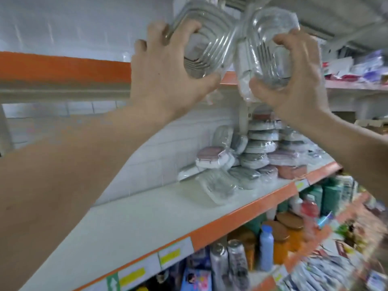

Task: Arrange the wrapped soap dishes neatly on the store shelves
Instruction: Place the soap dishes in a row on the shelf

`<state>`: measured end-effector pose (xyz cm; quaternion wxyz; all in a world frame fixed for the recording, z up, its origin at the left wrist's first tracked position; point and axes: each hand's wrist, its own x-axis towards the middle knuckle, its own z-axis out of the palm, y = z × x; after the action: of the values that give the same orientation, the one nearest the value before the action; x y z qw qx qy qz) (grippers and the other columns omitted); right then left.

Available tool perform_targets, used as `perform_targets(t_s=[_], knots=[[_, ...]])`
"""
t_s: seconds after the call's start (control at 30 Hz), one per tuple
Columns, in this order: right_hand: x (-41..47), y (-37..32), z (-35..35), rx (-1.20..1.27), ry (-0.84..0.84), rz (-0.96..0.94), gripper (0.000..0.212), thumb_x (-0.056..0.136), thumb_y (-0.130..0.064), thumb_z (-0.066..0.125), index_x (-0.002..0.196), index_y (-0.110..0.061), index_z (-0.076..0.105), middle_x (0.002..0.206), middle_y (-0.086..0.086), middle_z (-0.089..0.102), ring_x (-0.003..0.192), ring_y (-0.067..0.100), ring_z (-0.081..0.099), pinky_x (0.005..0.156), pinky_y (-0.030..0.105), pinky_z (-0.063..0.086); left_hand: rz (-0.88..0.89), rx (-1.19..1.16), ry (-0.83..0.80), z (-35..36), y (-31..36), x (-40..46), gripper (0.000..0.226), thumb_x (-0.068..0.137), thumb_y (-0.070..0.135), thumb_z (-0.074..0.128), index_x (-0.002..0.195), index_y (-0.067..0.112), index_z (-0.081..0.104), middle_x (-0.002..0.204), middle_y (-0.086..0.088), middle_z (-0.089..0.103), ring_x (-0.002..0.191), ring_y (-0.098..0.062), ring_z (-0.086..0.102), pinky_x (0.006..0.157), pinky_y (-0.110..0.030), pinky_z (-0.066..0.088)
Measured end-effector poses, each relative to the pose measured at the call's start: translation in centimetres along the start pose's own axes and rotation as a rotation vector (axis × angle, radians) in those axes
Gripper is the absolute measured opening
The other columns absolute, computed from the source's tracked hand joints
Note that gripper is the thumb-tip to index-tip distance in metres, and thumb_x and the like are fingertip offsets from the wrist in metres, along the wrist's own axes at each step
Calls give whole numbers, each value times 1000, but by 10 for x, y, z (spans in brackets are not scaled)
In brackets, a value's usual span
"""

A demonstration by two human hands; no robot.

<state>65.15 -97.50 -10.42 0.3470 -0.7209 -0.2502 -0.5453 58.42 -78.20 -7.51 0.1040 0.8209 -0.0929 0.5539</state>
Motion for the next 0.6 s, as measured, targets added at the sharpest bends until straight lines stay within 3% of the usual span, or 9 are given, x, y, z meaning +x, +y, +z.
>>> perform_targets(t_s=[0.13,0.3,0.43,0.5,0.6], knots=[[-31,47,-6,-42,-39,81,64,72,-38,62,132,-20,47,148,7,29,136,23,29,108,32,26,4,18,-64,50,21,-17,93,53,75,31,135,33,41,138,-9,35,123,-28,38,100,-33,27],[-57,110,6,20,-190,176,61,78,-27,72,132,-20,46,148,7,28,137,23,26,111,38,25,61,128,-90,115,34,-40,70,61,63,45,125,35,44,135,-14,43,108,-41,49,93,-46,38],[-81,160,18,46,-372,242,61,79,-28,69,134,-25,42,149,0,25,137,18,23,109,32,24,52,192,-153,158,36,-73,64,66,60,49,122,28,49,133,-14,47,104,-41,51,84,-48,43],[-89,180,28,41,-459,265,61,80,-31,68,134,-26,42,149,-2,25,136,19,23,111,36,25,-58,251,-257,175,35,-91,64,71,58,55,127,29,49,138,-12,42,110,-41,47,89,-48,40],[-94,197,54,14,-583,329,60,81,-35,65,134,-25,41,148,-1,26,134,25,25,108,39,28,-400,286,-417,197,37,-110,68,79,56,58,138,33,37,148,-6,25,124,-35,34,102,-41,28]])
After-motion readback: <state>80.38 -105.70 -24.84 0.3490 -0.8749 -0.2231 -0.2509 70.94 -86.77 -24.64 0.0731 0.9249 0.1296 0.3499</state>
